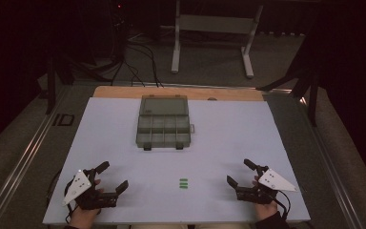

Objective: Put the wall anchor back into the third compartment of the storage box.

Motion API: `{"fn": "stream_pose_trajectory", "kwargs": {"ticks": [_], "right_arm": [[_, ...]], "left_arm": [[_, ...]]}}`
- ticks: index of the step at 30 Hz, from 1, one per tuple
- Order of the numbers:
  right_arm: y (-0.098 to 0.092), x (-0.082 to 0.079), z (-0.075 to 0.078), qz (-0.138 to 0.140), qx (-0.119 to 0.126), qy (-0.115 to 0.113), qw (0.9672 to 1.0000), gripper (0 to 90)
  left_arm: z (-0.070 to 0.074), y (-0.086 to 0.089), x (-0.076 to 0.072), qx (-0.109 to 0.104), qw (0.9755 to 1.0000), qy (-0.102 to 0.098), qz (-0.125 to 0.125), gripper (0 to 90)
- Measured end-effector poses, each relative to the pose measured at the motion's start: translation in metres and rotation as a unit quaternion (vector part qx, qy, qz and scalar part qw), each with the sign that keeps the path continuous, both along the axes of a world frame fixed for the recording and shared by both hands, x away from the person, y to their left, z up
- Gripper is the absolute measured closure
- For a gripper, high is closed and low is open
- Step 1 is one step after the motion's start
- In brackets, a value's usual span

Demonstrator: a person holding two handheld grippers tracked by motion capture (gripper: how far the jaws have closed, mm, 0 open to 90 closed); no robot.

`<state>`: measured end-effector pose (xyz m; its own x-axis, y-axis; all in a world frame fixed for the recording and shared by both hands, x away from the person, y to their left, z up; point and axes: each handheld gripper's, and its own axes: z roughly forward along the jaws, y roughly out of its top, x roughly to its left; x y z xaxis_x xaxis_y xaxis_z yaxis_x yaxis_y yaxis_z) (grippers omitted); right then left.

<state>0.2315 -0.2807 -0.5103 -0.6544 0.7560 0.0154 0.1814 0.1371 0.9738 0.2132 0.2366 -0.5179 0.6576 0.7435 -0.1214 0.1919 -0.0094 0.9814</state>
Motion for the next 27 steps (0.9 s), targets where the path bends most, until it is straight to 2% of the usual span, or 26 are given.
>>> {"fn": "stream_pose_trajectory", "kwargs": {"ticks": [7,22,27], "right_arm": [[-0.0001,-0.0016,0.0001,-0.001,-0.007,0.004,1.0,10.6],[-0.0008,-0.0052,0.0038,-0.007,-0.005,0.0,1.0,10.6],[-0.0024,-0.006,0.0055,-0.011,-0.005,-0.004,0.9999,10.6]], "left_arm": [[0.0004,-0.0003,-0.0003,0.0,1.0,-0.001,0.0,0.3],[0.0023,0.0005,0.0,-0.002,1.0,-0.004,0.003,0.3],[0.0034,-0.0007,0.0015,-0.012,0.9998,0.011,0.007,0.3]]}}
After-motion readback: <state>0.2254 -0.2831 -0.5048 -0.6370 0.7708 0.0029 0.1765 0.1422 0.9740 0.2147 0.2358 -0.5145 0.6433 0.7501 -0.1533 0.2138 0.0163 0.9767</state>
